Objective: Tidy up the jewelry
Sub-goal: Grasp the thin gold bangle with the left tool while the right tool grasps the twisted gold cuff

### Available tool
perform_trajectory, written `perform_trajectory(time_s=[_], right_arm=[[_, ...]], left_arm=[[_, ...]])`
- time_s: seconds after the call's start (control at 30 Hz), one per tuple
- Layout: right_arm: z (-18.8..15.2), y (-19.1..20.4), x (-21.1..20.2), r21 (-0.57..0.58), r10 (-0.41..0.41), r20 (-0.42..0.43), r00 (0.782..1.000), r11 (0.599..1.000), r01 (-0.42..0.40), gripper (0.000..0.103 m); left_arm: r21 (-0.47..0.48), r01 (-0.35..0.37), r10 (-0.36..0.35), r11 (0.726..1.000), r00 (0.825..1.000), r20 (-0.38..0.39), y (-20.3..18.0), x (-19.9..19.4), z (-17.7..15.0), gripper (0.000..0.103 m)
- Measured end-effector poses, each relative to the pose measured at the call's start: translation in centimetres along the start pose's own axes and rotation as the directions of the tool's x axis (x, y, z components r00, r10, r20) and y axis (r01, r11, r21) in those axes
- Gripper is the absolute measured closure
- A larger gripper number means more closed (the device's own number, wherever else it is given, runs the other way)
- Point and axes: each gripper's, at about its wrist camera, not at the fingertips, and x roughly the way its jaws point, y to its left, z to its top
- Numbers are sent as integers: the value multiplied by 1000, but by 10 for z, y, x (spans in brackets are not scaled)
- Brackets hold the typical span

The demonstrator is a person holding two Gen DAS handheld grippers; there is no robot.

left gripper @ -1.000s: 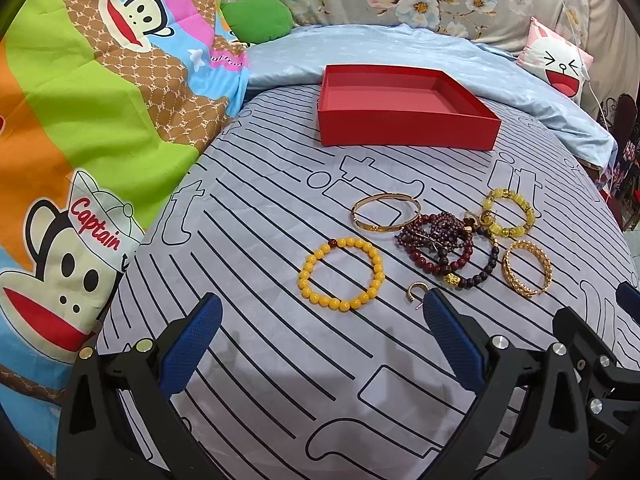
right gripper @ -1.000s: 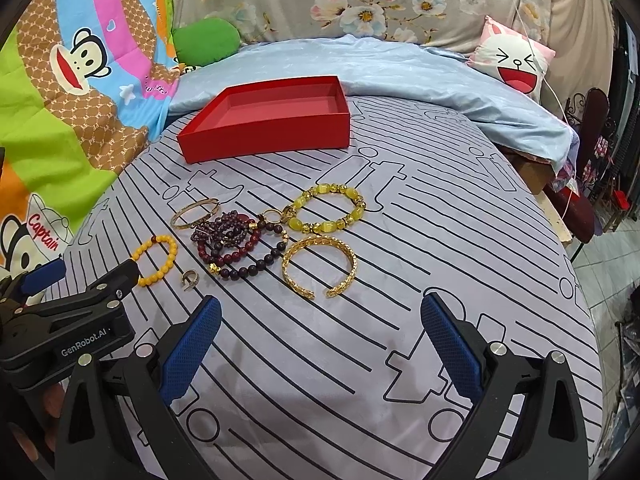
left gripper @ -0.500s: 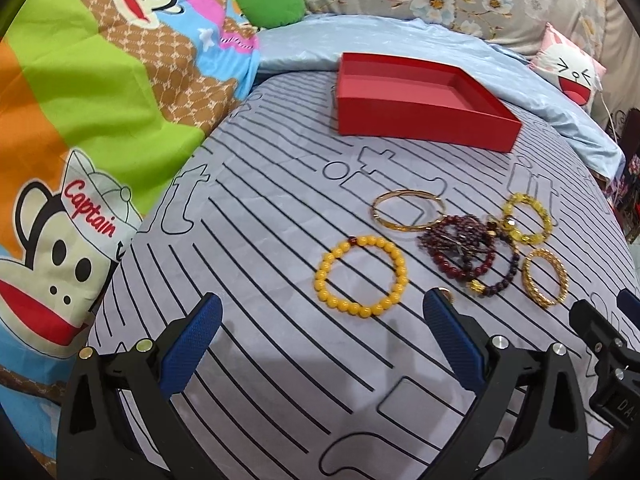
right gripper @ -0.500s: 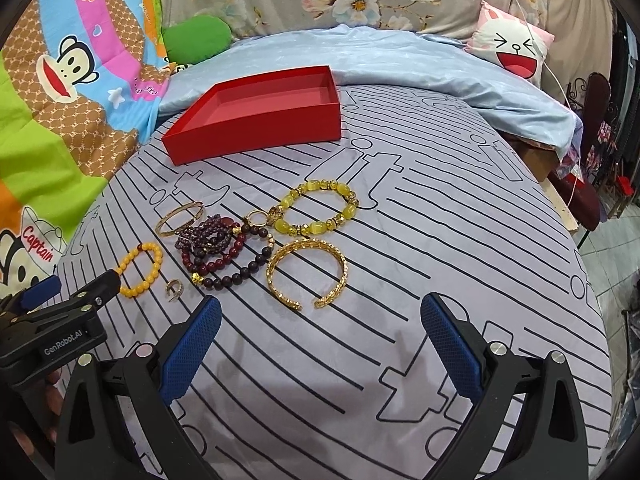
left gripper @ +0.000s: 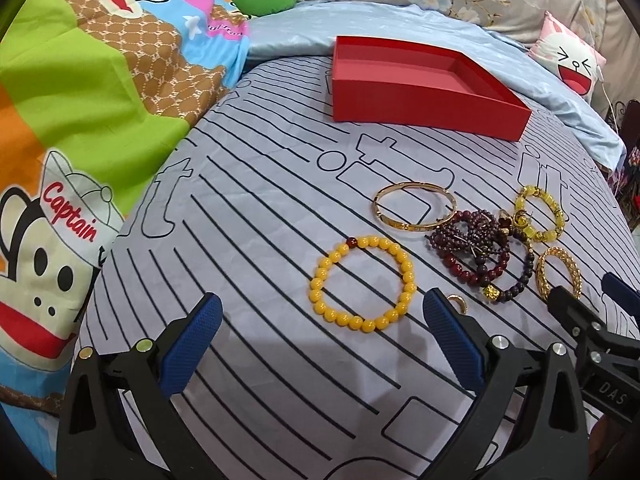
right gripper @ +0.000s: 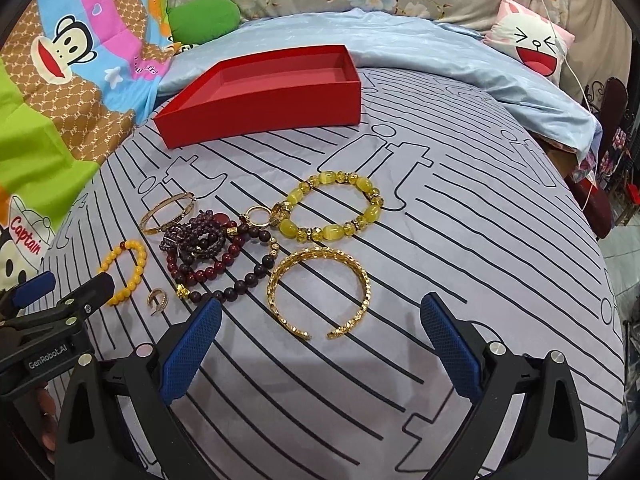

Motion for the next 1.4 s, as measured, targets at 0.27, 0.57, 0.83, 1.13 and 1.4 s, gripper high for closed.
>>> perform_trajectory(time_s=[0.27, 0.57, 0.83, 1.13, 1.4], right_arm=[[2, 3, 15, -11, 14, -35, 999, 1000, -15, 27], [3, 2, 16, -26, 1, -17, 1000, 1000, -1, 45], [4, -3, 14, -4, 17, -5, 1000, 1000, -17, 46], [9, -13, 10, 34, 19, 6, 1000, 999, -19, 46], [15, -16, 15, 43, 19, 0, 1000, 999, -19, 46]], left_arm=[[-2, 4, -4, 1000, 1000, -14, -1, 11, 6, 7], [-7, 11, -11, 1000, 1000, -24, -3, 15, 9, 7], [-29, 75, -76, 997, 997, -22, -4, 15, 16, 7], [-55, 142, -144, 988, 989, -42, -22, 31, 42, 7], [-52, 130, -134, 990, 988, -81, -33, 54, 56, 7]])
